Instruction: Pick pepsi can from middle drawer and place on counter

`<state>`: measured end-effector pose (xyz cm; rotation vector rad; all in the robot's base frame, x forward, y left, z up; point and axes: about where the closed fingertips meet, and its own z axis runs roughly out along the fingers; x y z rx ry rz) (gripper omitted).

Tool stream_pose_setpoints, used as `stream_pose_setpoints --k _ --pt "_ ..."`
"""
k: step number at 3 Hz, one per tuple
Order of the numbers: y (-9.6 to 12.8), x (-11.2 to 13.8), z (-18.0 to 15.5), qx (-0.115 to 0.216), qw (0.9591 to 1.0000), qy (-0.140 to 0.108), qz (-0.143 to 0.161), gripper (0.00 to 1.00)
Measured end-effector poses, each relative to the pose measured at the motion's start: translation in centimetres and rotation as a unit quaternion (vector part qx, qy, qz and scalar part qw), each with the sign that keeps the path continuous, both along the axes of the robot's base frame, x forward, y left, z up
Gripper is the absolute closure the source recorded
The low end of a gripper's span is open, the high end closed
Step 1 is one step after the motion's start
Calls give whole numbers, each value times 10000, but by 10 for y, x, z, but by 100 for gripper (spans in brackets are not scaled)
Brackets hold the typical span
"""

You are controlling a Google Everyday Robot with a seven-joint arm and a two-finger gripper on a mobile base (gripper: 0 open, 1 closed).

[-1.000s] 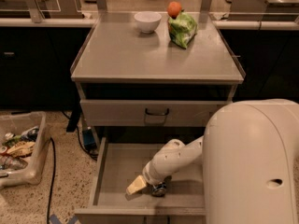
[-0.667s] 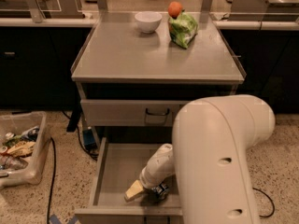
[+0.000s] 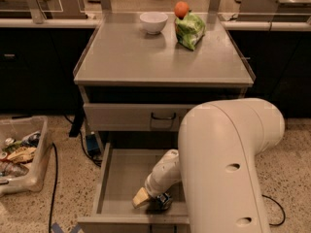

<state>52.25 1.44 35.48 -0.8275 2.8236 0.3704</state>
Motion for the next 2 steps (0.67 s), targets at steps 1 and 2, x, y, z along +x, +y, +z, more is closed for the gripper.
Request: stream_pose_setpoints --k 1,2 --pt "0 0 0 0 10000 0 0 42" --pt "0 0 0 0 10000 0 0 66"
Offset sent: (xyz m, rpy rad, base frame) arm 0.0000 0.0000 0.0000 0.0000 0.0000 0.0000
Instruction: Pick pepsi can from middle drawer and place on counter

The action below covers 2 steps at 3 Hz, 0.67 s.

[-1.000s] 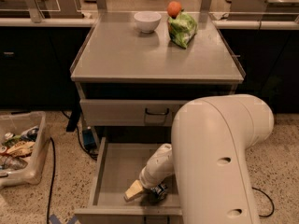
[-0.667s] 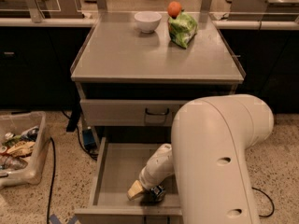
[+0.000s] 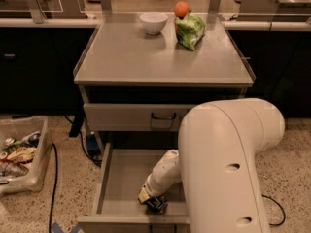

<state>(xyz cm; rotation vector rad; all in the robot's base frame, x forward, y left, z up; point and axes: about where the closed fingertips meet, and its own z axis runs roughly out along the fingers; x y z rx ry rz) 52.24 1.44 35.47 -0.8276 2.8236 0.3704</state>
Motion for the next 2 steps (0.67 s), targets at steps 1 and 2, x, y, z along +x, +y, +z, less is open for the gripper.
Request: stream_pose_setpoints --k 1,2 --pt "0 0 0 1 10000 0 1 89" --pt "5 -2 11 164 9998 16 129 100"
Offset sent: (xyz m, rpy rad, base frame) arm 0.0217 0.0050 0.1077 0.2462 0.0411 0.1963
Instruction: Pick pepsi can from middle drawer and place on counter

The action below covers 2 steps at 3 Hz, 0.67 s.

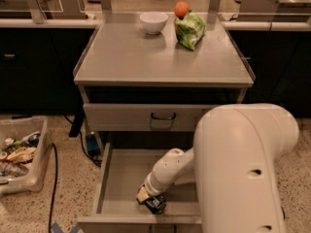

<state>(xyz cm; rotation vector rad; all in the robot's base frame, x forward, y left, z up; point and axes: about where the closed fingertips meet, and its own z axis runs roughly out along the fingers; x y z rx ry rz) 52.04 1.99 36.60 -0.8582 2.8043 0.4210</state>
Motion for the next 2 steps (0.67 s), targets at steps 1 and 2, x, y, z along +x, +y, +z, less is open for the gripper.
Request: stream_pose_setpoints --k 1,2 --pt "16 21 52 610 9979 114 -207 100" --pt "27 45 127 1561 9867 255 -363 100"
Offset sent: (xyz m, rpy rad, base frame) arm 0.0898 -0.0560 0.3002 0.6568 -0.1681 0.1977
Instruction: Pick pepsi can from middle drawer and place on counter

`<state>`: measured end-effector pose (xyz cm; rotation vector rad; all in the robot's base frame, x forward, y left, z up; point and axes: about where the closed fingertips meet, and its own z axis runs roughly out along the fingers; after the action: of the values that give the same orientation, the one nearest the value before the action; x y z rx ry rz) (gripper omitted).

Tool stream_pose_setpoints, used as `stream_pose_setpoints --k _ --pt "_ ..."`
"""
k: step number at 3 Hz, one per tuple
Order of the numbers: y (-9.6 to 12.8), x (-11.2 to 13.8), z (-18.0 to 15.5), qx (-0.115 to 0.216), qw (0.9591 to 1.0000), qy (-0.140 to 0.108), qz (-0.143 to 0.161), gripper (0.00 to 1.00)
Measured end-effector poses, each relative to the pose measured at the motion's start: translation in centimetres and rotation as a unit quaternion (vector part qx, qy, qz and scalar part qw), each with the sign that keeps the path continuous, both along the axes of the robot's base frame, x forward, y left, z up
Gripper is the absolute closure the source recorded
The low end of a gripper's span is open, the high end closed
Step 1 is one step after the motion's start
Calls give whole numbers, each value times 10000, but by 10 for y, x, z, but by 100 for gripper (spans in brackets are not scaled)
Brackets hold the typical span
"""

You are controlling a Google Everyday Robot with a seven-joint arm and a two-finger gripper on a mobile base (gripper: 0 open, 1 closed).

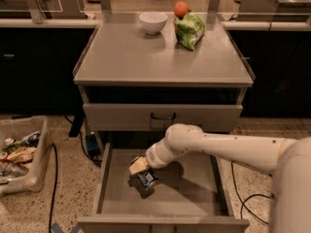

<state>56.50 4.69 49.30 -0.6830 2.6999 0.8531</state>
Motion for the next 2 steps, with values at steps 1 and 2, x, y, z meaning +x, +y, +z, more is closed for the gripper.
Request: stream_pose_setpoints --k 1,2 --pt "-26 24 88 944 9953 -218 12 100" --pt "-69 42 161 1290 9867 -944 308 100"
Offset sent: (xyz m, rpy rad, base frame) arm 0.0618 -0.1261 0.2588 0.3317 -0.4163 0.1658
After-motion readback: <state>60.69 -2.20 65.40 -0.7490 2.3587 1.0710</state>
